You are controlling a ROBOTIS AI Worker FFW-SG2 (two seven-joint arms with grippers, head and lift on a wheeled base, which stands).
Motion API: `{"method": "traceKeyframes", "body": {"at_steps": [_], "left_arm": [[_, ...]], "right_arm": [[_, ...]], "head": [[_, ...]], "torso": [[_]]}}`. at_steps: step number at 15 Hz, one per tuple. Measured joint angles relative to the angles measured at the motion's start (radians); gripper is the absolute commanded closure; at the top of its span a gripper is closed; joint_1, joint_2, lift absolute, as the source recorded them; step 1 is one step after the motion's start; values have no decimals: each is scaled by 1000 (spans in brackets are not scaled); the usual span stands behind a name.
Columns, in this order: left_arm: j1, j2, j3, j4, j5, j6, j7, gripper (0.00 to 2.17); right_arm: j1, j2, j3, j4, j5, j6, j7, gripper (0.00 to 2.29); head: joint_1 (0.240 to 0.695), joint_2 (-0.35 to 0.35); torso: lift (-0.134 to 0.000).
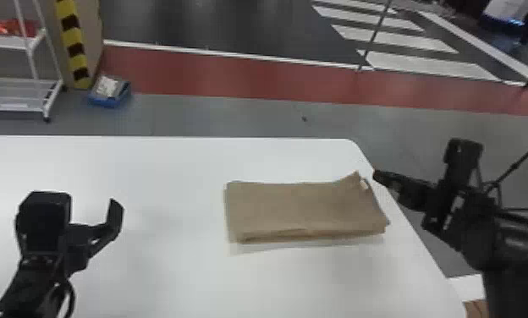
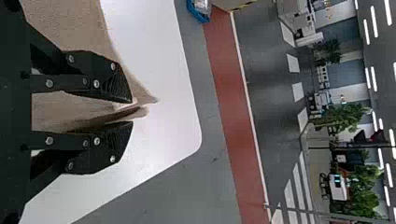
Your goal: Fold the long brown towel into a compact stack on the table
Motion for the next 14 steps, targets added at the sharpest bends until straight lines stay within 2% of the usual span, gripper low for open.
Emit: {"method": "traceKeyframes", "body": {"at_steps": [2, 3, 4, 5, 6, 9, 11, 14], "left_arm": [[-4, -3, -9, 3, 1, -6, -1, 36], [-4, -4, -11, 3, 1, -11, -1, 36], [-4, -4, -12, 3, 2, -16, 0, 36], [-4, -5, -12, 3, 4, -22, 0, 36], [-4, -6, -12, 3, 6, -31, 0, 36], [-2, -3, -10, 3, 14, -75, 12, 36], [1, 0, -6, 2, 19, -88, 16, 36], [8, 0, -4, -4, 21, -122, 20, 36]], "right_arm": [[46, 26, -13, -18, -4, -161, -7, 70], [70, 37, -17, -32, -10, -222, -5, 262], [92, 42, -14, -45, -20, -249, 11, 626], [108, 44, -6, -51, -29, -257, 37, 1308], [117, 45, 4, -53, -31, -256, 55, 1747], [127, 46, 73, -26, -22, -222, 116, 1781], [133, 54, 157, -13, 12, -216, 124, 1781], [138, 95, 257, -3, 70, -187, 117, 1781]], "head": [[695, -289], [695, -290], [695, -289], [695, -275], [695, -267], [695, -230], [695, -173], [695, -122]], "torso": [[-111], [-111], [-111], [-111], [-111], [-111], [-111], [-111]]}}
